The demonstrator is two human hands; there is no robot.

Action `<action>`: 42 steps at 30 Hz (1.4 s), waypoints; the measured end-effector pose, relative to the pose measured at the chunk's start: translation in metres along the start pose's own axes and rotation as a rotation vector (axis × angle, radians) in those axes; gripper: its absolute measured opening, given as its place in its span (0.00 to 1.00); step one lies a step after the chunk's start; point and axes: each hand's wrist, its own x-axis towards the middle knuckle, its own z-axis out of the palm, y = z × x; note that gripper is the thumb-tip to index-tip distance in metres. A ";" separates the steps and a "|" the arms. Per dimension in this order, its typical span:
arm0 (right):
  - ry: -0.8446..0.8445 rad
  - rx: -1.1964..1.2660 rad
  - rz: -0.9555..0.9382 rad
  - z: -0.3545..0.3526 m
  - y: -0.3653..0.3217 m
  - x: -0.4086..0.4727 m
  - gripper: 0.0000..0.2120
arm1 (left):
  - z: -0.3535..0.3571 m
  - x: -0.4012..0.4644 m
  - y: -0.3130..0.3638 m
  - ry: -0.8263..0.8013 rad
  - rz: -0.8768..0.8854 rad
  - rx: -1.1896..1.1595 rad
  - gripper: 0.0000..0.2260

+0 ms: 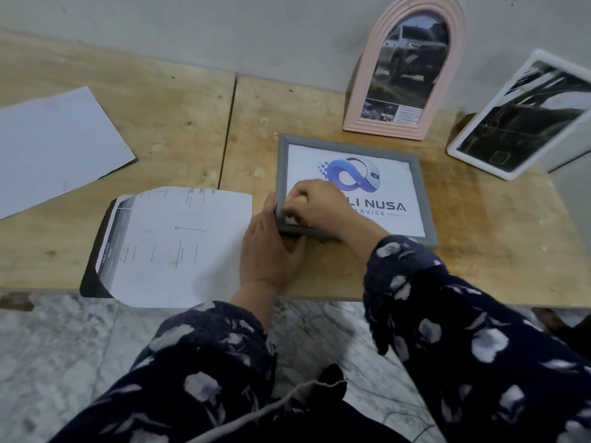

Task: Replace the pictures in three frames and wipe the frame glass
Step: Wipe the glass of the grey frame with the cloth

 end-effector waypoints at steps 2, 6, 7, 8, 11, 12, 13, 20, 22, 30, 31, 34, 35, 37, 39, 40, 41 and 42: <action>0.032 0.314 0.094 -0.019 -0.002 0.002 0.04 | -0.001 -0.001 0.001 0.032 0.044 0.076 0.41; 0.103 0.481 0.185 -0.049 -0.002 0.019 0.08 | -0.003 -0.001 0.002 0.057 0.095 0.140 0.42; 0.107 0.498 0.192 -0.051 0.000 0.027 0.08 | -0.003 -0.002 0.002 0.054 0.102 0.145 0.42; 0.113 0.500 0.195 -0.053 0.002 0.038 0.09 | -0.003 0.001 0.002 0.054 0.105 0.150 0.42; 0.195 0.402 0.130 -0.045 0.007 0.064 0.07 | -0.001 -0.002 0.001 0.041 0.099 0.173 0.42; 0.234 0.341 0.084 -0.043 0.007 0.076 0.06 | 0.000 0.000 0.001 0.042 0.095 0.182 0.42; 0.277 0.277 0.047 -0.041 0.006 0.086 0.06 | 0.000 -0.001 0.001 0.043 0.092 0.185 0.42; 0.375 -0.171 -0.172 -0.018 0.006 0.143 0.14 | 0.002 0.003 0.000 0.071 0.070 0.191 0.41; 0.381 -0.318 -0.197 -0.004 0.014 0.140 0.16 | 0.003 0.004 0.000 0.064 0.057 0.210 0.41; 0.427 -0.040 -0.409 0.020 0.041 0.098 0.13 | 0.003 0.007 0.000 0.050 0.032 0.228 0.40; 0.418 -0.025 -0.446 0.023 0.043 0.091 0.13 | 0.003 0.007 0.000 0.050 0.023 0.236 0.40; 0.464 0.025 -0.559 0.031 0.046 0.068 0.12 | 0.003 0.006 0.002 0.055 0.021 0.254 0.39; 0.488 0.043 -0.592 0.031 0.051 0.055 0.11 | 0.004 0.004 0.008 0.061 0.025 0.247 0.39; 0.461 0.067 -0.635 0.036 0.052 0.037 0.12 | 0.003 0.005 0.007 0.052 -0.002 0.216 0.39; 0.341 0.075 -0.669 0.033 0.055 0.019 0.13 | 0.002 0.005 0.007 0.047 -0.006 0.210 0.39; 0.265 0.085 -0.694 0.030 0.057 0.015 0.12 | 0.002 0.004 0.006 0.046 -0.001 0.215 0.38; 0.175 0.132 -0.674 0.023 0.059 0.012 0.12 | 0.002 0.002 0.005 0.047 0.018 0.226 0.37; 0.086 0.203 -0.595 0.012 0.060 0.011 0.11 | 0.002 0.002 0.006 0.046 0.051 0.244 0.36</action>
